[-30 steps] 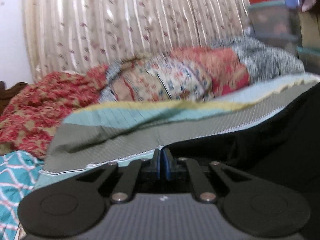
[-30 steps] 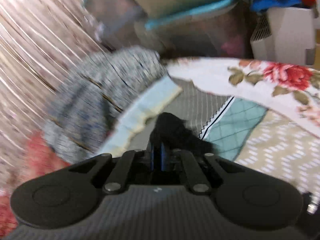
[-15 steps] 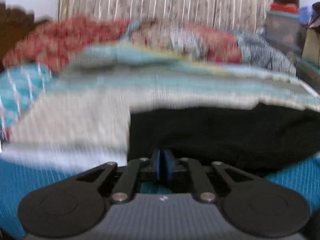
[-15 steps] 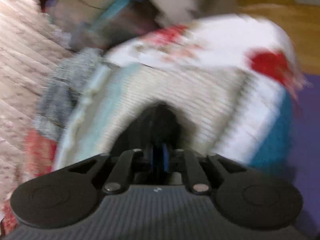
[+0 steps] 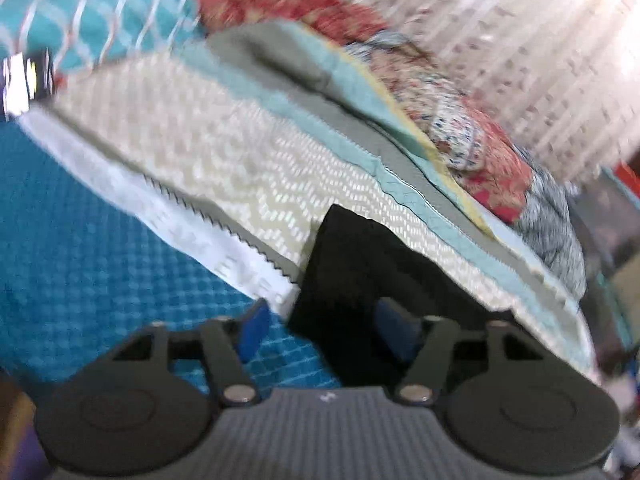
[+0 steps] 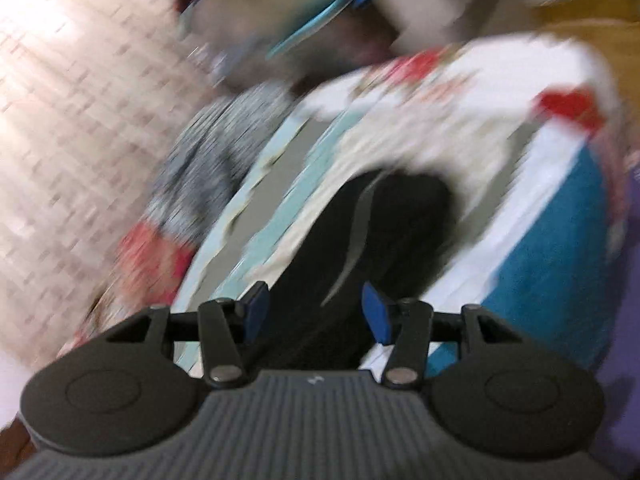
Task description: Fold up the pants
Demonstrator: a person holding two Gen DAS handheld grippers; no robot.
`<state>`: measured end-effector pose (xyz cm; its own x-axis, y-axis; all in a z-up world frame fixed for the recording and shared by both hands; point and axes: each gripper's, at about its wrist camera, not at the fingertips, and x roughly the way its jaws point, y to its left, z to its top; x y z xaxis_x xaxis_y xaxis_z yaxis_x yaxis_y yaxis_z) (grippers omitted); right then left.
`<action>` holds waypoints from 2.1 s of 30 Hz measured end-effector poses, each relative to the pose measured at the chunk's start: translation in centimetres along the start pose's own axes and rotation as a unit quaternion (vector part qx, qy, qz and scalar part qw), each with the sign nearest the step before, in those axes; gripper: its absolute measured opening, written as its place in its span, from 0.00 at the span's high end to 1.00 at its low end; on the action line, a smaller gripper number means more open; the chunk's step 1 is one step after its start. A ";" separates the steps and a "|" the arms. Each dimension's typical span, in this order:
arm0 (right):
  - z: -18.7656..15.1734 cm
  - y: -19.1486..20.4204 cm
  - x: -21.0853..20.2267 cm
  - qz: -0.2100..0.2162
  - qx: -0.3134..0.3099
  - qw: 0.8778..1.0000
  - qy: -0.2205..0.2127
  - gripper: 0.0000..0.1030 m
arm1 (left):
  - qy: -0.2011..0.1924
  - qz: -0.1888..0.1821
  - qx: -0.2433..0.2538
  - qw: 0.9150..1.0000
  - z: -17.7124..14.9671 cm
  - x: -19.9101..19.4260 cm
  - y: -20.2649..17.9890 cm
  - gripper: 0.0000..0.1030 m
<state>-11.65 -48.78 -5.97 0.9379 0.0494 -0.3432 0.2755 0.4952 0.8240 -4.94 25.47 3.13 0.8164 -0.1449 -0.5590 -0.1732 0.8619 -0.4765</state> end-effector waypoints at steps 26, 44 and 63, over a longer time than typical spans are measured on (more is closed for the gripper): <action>-1.1 -4.7 3.5 0.090 0.006 0.996 -0.021 0.59 | 0.000 0.071 0.096 0.993 -3.6 1.5 -7.2 0.70; 6.2 -11.2 7.8 0.040 0.059 0.995 -0.072 0.80 | 0.114 0.123 0.195 0.966 -9.9 16.7 -17.0 0.70; -13.2 8.4 8.5 0.036 -0.590 0.798 0.119 0.78 | 0.105 0.010 0.185 0.977 -9.1 9.2 -15.9 0.61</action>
<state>-4.14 -32.69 -7.90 0.8374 0.2072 -0.5058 -0.2983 0.9486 -0.1052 0.31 6.01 -0.58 0.6777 -0.1885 -0.7108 0.0545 0.9768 -0.2071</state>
